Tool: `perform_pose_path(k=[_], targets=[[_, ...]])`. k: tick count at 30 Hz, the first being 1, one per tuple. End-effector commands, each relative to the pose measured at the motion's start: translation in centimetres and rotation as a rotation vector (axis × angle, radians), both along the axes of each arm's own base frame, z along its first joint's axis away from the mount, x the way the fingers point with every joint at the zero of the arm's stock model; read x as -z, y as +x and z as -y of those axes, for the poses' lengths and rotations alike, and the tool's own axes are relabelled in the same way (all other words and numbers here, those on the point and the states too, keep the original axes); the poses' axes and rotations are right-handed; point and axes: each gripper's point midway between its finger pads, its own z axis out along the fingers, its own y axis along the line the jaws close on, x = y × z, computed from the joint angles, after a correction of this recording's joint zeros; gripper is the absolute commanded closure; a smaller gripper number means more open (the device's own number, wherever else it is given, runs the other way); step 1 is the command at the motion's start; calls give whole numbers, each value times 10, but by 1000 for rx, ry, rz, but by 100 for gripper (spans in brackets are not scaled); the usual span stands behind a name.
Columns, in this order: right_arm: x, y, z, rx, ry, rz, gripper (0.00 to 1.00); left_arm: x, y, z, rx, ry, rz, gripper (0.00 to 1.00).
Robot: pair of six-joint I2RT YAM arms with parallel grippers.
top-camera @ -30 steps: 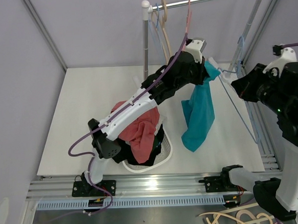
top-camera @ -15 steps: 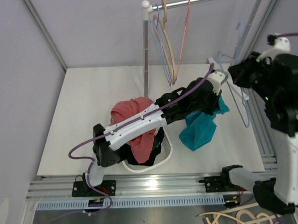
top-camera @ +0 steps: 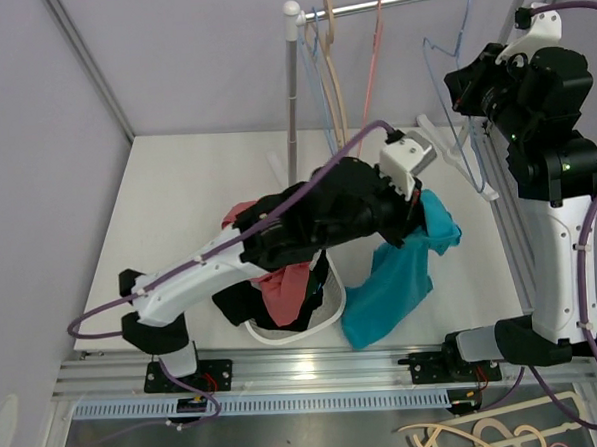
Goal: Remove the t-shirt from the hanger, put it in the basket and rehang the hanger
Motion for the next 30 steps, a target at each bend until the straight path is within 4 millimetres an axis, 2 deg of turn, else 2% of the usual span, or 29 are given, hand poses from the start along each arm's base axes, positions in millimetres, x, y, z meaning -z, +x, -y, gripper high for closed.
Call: perform_pose_path(k=[1,5,7,8,10,11,12,14,15,17,18,22,24,30], targets=[[-36,5,-3,-23,-5,127,100,-42,-1,-38,-25,-65,47,99],[-42,19,-9,-49,-5,144,100,-56,-2,-57,-46,-79,65,99],[-44,30,-10,-52,-6,146,100,-74,-2,-71,-61,-112,90,99],[-45,33,-11,-55,-6,148,100,-76,3,-78,-95,-96,113,99],[-45,44,-12,-60,-6,151,100,-109,8,-98,-134,-141,178,99],[-45,48,-12,-63,-5,149,100,-117,11,-105,-153,-149,199,99],[-45,52,-13,-66,-3,153,100,-138,17,-120,-204,-190,235,99],[-44,60,-13,-68,2,154,100,-160,27,-144,-264,-223,313,99],[-45,63,-13,-69,4,162,100,-175,40,-158,-321,-267,344,99],[-43,71,-14,-83,10,160,100,-197,49,-188,-383,-315,402,99],[-44,73,-12,-80,14,165,100,-207,62,-204,-442,-343,429,99],[-41,87,-12,-88,20,164,100,-235,85,-260,-624,-372,529,99],[-40,95,-10,-88,27,167,100,-242,90,-280,-677,-382,558,99],[-34,121,-10,-105,47,170,100,-262,87,-317,-767,-408,627,99]])
